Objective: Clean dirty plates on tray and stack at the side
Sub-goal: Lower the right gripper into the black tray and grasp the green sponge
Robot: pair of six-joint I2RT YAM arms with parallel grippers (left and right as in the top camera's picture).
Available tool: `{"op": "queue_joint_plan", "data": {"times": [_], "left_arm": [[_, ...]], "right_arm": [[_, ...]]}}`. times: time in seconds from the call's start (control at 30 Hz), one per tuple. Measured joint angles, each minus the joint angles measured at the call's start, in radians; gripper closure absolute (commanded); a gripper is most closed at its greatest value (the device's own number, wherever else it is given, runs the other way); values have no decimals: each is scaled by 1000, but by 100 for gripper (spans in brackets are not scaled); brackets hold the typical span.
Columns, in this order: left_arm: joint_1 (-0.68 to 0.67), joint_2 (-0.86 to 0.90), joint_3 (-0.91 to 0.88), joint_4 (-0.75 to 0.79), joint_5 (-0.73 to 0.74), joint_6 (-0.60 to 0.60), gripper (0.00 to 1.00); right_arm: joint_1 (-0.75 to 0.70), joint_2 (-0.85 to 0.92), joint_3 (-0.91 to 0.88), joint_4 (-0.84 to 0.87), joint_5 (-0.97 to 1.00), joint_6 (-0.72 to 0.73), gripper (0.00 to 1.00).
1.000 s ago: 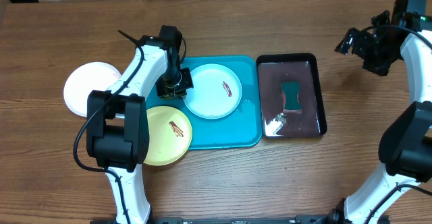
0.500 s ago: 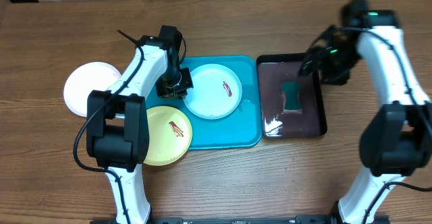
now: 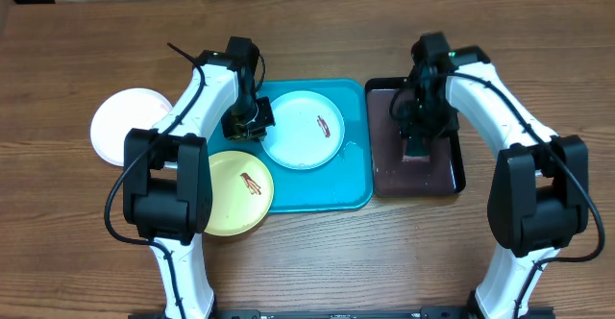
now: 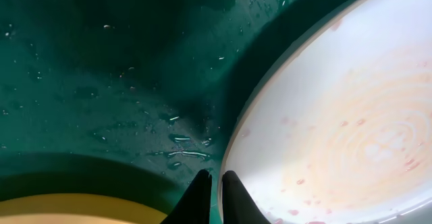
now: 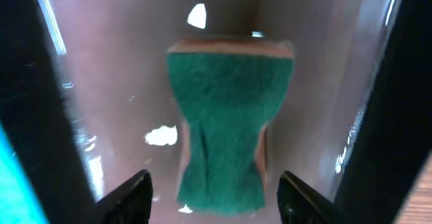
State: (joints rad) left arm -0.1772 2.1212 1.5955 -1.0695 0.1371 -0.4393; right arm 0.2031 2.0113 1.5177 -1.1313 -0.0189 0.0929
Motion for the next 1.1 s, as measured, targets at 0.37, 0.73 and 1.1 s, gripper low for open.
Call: {"op": "queue_joint_plan", "data": {"times": [0.37, 0.73, 1.1], "left_arm": [[0, 0, 0, 3, 0, 0, 90], [0, 0, 0, 2, 0, 0, 90], [0, 0, 0, 2, 0, 0, 90]], "right_arm": [[0, 0, -35, 77, -27, 11, 49], [0, 0, -105, 152, -28, 11, 49], [0, 0, -105, 151, -29, 12, 59]]}}
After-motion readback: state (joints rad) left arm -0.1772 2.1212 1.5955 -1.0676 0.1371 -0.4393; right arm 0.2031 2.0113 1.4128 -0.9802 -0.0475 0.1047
